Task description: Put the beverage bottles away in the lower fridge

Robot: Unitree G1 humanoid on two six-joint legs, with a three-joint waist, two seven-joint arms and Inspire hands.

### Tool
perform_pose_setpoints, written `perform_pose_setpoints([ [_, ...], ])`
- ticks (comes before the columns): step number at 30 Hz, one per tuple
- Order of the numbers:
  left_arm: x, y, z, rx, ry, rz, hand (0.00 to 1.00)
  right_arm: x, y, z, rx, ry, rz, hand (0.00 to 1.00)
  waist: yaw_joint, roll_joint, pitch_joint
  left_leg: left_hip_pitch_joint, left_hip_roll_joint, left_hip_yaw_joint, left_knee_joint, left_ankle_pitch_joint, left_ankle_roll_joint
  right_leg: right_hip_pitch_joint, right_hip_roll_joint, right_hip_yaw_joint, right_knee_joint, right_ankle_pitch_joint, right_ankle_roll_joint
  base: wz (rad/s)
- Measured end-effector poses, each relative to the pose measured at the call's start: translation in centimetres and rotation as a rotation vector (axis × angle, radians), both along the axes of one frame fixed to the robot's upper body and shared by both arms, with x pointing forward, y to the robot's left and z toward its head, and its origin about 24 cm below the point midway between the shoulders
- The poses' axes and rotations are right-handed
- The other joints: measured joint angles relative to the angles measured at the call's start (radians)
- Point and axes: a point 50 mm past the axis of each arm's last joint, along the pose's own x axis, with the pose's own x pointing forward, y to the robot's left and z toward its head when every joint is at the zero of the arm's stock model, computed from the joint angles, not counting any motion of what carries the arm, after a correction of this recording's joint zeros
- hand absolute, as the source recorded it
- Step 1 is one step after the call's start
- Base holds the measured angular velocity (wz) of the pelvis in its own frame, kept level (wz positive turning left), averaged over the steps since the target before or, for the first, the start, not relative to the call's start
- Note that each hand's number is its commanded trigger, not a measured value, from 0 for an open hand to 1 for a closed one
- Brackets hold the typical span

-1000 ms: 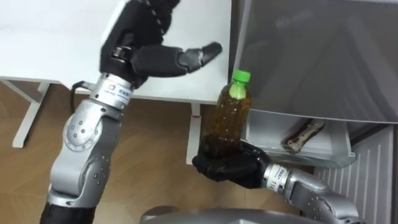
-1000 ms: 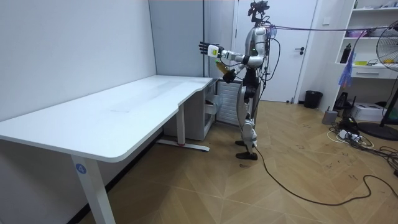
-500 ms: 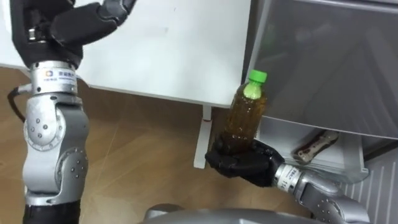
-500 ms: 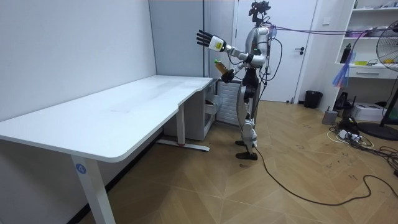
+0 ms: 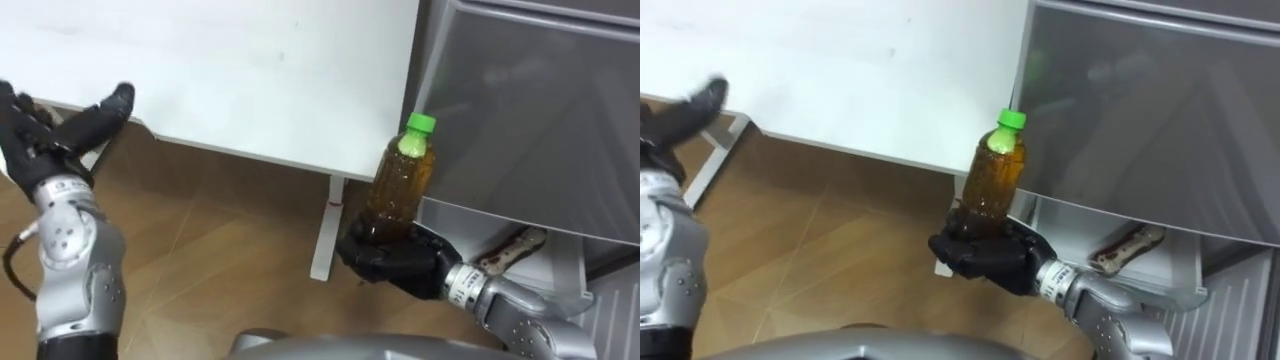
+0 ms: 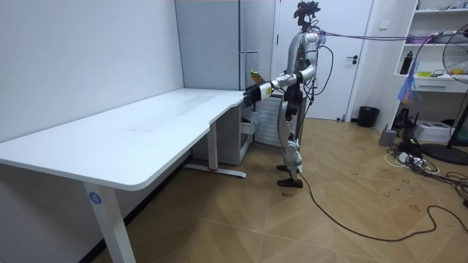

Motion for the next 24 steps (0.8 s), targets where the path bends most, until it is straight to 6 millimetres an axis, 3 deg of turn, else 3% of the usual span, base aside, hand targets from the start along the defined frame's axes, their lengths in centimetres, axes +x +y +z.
perform_pose_setpoints([
  [3, -2.1, -1.1, -3.7, -0.038, 0.197, -0.022, 0.0, -0.1, 0.0, -0.3, -0.021, 0.022, -0.018, 1.0, 0.003, -0.01, -0.0021, -0.008, 0.0, 0.002, -0.002, 0.0, 0.0, -0.009, 0.0, 0.001, 0.0, 0.0, 0.0, -0.01],
  [4, -3.1, -1.5, -4.7, -0.048, 0.256, -0.034, 0.0, -0.2, 0.1, -0.4, -0.029, 0.03, -0.022, 1.0, 0.002, -0.009, 0.0006, -0.007, -0.001, 0.004, -0.005, 0.0, 0.0, -0.008, 0.001, -0.001, 0.0, 0.0, 0.0, 0.0],
  [7, -5.5, -2.0, -6.7, -0.067, 0.376, -0.052, 0.0, -0.3, 0.4, -0.6, -0.034, 0.046, -0.014, 1.0, -0.001, -0.01, 0.0013, 0.001, -0.001, 0.003, -0.012, 0.0, 0.0, -0.004, 0.003, -0.003, -0.001, 0.0, 0.0, 0.0],
  [13, -12.1, -2.5, -11.8, -0.218, 0.718, -0.032, 0.0, -0.3, 1.1, -0.6, 0.023, 0.081, -0.055, 1.0, -0.006, -0.013, 0.0025, 0.002, 0.001, 0.003, -0.015, -0.003, -0.004, -0.004, 0.008, 0.0, -0.001, 0.0, 0.0, 0.0],
  [16, -14.7, -2.7, -12.9, -0.267, 0.836, -0.027, 0.0, -0.2, 1.2, -0.6, 0.019, 0.084, -0.058, 1.0, -0.008, -0.014, 0.0034, -0.006, 0.001, 0.004, -0.016, -0.003, -0.004, -0.014, 0.008, 0.005, 0.0, 0.001, -0.001, 0.0],
  [24, -18.0, -3.1, -13.9, -0.339, 0.986, -0.099, 0.0, -0.2, 1.5, -0.7, 0.017, 0.111, -0.062, 1.0, -0.029, -0.016, 0.0035, -0.018, 0.001, 0.015, -0.015, -0.004, -0.004, -0.023, 0.009, 0.006, -0.001, 0.001, -0.001, -0.01],
])
